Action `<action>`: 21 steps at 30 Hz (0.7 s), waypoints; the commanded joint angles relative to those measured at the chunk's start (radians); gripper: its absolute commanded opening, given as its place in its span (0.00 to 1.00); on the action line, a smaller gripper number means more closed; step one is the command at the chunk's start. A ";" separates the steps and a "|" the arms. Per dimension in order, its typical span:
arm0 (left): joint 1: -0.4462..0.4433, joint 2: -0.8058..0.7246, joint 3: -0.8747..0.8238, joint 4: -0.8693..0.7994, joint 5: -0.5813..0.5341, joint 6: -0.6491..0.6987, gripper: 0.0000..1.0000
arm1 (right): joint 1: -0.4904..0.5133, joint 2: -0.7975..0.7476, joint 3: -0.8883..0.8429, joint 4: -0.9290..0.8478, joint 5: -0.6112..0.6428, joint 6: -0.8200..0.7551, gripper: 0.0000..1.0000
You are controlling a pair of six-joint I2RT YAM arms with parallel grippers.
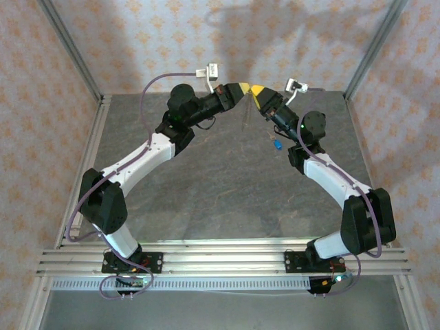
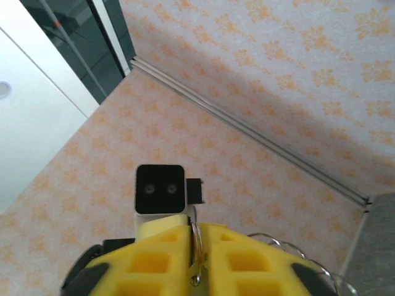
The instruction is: Put the keys on the keyring
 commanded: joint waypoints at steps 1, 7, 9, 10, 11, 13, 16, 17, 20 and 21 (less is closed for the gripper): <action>-0.013 -0.007 0.047 -0.032 0.028 0.082 0.00 | -0.001 -0.071 0.021 -0.091 -0.017 -0.069 0.34; 0.022 -0.001 0.090 -0.099 0.101 0.138 0.00 | -0.077 -0.179 -0.004 -0.271 -0.042 -0.141 0.46; 0.036 0.005 0.111 -0.124 0.140 0.160 0.00 | -0.100 -0.210 -0.015 -0.329 -0.060 -0.169 0.46; 0.044 0.009 0.126 -0.143 0.164 0.176 0.00 | -0.108 -0.224 -0.018 -0.364 -0.071 -0.189 0.46; 0.049 0.013 0.142 -0.164 0.186 0.192 0.00 | -0.113 -0.234 -0.018 -0.393 -0.078 -0.207 0.46; 0.059 0.024 0.182 -0.230 0.240 0.240 0.00 | -0.120 -0.240 -0.015 -0.450 -0.102 -0.248 0.46; 0.067 0.049 0.267 -0.349 0.318 0.322 0.00 | -0.123 -0.239 0.003 -0.499 -0.144 -0.294 0.46; 0.069 0.059 0.294 -0.382 0.340 0.344 0.00 | -0.122 -0.240 0.010 -0.502 -0.161 -0.301 0.46; 0.073 0.091 0.367 -0.461 0.404 0.392 0.00 | -0.123 -0.234 0.028 -0.498 -0.211 -0.306 0.43; 0.075 0.103 0.391 -0.489 0.418 0.397 0.00 | -0.123 -0.232 0.033 -0.494 -0.222 -0.308 0.43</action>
